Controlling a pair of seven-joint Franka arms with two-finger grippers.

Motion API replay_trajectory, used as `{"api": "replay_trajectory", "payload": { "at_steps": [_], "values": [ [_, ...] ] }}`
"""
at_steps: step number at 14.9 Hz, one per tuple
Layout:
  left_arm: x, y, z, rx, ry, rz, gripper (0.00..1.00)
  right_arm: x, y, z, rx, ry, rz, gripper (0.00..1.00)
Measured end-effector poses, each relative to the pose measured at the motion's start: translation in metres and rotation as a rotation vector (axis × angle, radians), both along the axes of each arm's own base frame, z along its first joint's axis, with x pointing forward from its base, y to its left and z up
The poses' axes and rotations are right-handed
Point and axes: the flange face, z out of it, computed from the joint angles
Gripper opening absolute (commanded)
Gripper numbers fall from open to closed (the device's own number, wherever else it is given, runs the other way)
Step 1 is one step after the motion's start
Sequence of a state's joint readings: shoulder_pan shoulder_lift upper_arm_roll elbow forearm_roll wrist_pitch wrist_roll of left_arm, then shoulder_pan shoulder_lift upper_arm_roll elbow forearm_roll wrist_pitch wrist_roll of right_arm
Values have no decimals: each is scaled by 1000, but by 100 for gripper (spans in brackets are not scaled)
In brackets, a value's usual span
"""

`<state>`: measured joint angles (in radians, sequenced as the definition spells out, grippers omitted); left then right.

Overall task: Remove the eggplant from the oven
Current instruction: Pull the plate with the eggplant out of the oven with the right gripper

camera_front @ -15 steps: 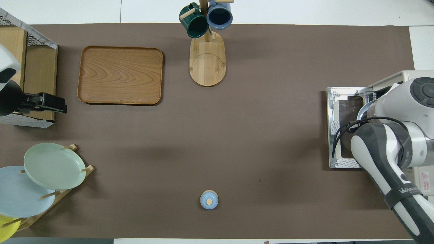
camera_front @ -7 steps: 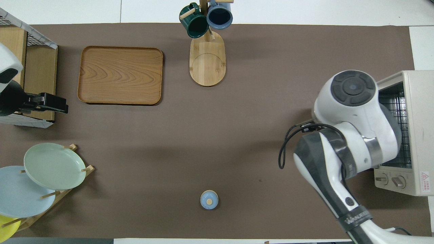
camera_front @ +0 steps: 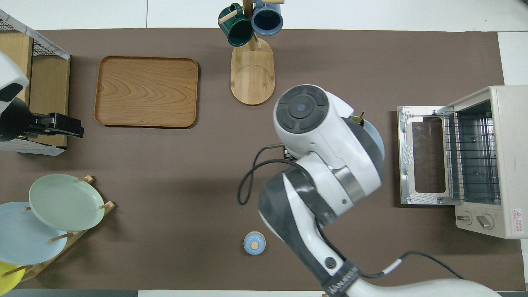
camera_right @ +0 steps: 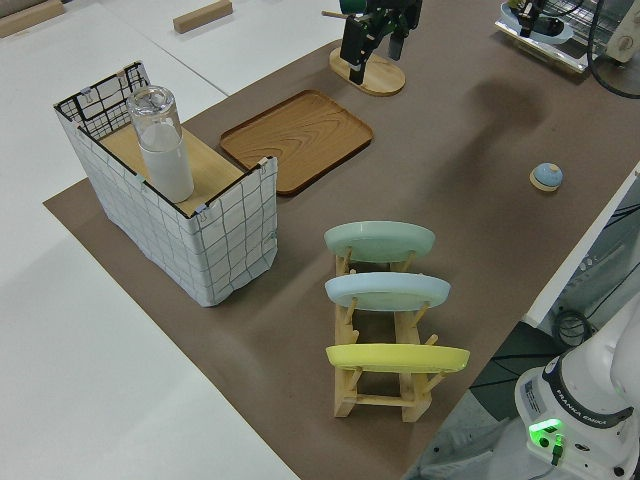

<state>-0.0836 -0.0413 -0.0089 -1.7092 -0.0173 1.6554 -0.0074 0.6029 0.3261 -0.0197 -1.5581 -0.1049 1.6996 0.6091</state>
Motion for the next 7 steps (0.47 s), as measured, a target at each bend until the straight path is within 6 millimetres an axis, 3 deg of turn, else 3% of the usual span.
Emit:
{"api": "replay_trajectory", "payload": {
  "at_steps": [4,5,7],
  "values": [
    [0,0,0,0,-3,0,100,-4,110,-48,55,-56,-68,0],
    [1,0,0,0,-5,1,100,-6,126,-52,82,-77,-70,0],
    [1,2,1,-1,-11,4,100,-8,138,-53,120,-100,-64,0]
  ]
}}
